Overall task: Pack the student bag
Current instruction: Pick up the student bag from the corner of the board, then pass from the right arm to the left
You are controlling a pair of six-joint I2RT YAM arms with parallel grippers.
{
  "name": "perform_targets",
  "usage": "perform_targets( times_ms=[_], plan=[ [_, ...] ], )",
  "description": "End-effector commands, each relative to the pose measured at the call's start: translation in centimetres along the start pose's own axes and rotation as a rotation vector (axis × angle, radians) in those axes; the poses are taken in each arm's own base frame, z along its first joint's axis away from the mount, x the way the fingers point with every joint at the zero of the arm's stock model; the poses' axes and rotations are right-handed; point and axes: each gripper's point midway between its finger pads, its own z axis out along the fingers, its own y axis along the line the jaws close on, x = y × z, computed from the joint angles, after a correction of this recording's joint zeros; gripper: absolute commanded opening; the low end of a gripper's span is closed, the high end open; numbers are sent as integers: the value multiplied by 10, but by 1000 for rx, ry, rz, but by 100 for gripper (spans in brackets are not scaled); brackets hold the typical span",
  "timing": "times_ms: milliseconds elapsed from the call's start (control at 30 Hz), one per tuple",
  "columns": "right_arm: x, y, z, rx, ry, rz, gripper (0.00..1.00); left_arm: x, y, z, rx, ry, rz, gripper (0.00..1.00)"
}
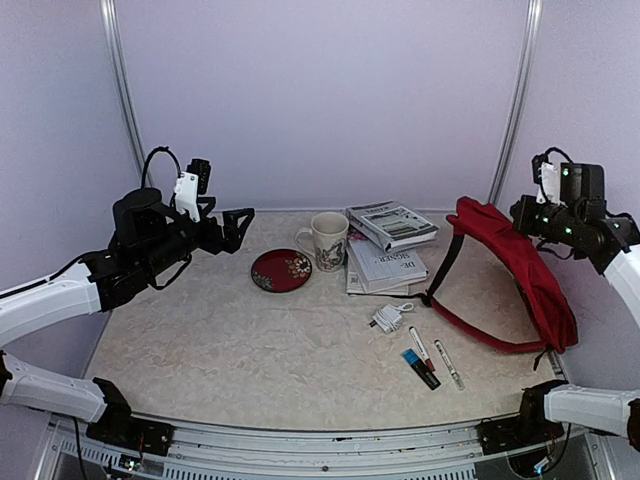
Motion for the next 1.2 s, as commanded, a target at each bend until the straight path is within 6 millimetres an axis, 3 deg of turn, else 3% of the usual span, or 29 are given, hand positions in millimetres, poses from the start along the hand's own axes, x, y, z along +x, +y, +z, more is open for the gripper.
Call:
perform_targets(
  times_ms=[0,233,333,400,467,667,767,900,1033,1167],
  plan=[
    [-59,8,-24,-11,-160,-69,0,-12,2,2,-12,-18,39,99],
    [-78,23,-36,-83,-202,-109,0,-16,12,2,-40,-27,39,99],
    [-104,49,-56,-209,-276,-164,0,-18,16,1,-50,-30,31,99],
    [-109,69,-66,-324,-290,-188,0,-19,15,1,-44,-29,24,99],
    [-100,88,-71,-451,-270,-191,0,-18,12,1,-31,-19,21,99],
    [-42,125,-75,-685,-150,-158,0,-15,-5,-4,-4,4,78,99],
    [-24,152,-91,-824,-109,-157,0,-17,-13,-5,26,5,82,99],
    [-15,183,-112,-956,-73,-174,0,-15,-22,-5,68,10,75,99],
    [-14,210,-129,-1097,-60,-176,0,-13,-63,-16,240,-5,150,99],
    [3,237,-121,-1145,3,-204,0,-4,-137,-52,525,-61,374,99]
  ],
)
